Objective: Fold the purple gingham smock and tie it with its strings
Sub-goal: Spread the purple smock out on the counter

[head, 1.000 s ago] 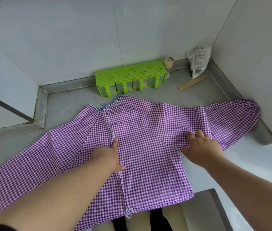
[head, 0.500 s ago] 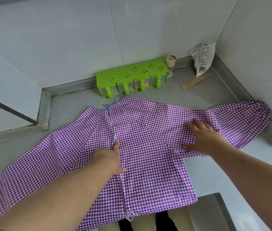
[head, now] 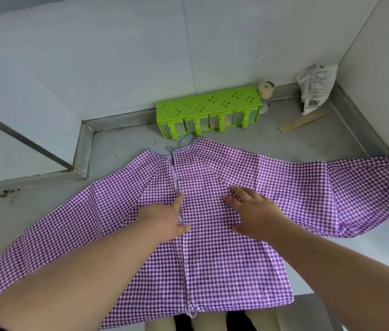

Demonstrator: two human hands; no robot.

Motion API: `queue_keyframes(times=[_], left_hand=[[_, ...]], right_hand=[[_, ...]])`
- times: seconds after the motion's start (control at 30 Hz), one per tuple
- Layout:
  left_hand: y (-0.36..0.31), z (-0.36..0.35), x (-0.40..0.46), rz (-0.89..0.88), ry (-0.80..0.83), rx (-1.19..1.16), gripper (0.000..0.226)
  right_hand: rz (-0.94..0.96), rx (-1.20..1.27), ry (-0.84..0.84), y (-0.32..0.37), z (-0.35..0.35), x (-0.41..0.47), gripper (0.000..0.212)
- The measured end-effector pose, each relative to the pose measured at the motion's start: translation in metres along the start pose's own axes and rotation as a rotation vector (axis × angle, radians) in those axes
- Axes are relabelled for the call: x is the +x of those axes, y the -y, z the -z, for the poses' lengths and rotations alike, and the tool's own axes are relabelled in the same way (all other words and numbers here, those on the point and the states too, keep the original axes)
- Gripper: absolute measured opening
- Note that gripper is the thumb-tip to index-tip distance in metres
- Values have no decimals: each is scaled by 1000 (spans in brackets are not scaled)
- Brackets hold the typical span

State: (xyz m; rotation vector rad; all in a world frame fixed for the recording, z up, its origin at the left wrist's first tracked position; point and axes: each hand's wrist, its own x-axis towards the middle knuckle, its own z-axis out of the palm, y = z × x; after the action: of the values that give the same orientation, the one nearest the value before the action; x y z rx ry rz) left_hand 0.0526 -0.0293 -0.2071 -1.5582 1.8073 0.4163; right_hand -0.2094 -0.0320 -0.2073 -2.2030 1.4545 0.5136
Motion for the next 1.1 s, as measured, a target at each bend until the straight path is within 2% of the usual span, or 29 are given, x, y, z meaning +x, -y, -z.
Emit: queue_keyframes(times=[0.13,0.23,0.3,0.4,0.47,0.57,0.63,0.73,0.87,0.97,1.03,1.1], left_hand=[[43,8,11,-3,-159,-135,79],[76,6,30,-14,-170,-208,59],[92,3,44,-13,-180,-229,56],[108,0,60,17,-261,-313,49],[117,0,70,50,-288,-360,51],[127,2,80,150,-282,-466,78],[135,0,86,212,-276,-571,86],[145,-1,92,278,-315,-688,79],[152,-1,91,315,-276,-533,38],[156,-1,84,321,-241,-428,36],[157,4,77,324,-234,-302,40],[158,11,67,313,-222,-256,41]], right_hand=[[-22,-41,28,-1,6,-2,98],[-13,-84,36,0,9,1,94],[-33,-47,7,2,13,6,78],[-77,29,-118,2,26,23,33],[-145,87,-173,1,37,41,18],[-266,179,-221,-8,47,68,28],[-331,218,-209,-15,49,84,37],[-381,293,-201,-21,50,96,49],[-389,361,-197,-19,45,93,86],[-430,376,-155,-15,42,89,99],[-452,393,-107,-14,44,86,96],[-448,419,-78,-15,47,83,71]])
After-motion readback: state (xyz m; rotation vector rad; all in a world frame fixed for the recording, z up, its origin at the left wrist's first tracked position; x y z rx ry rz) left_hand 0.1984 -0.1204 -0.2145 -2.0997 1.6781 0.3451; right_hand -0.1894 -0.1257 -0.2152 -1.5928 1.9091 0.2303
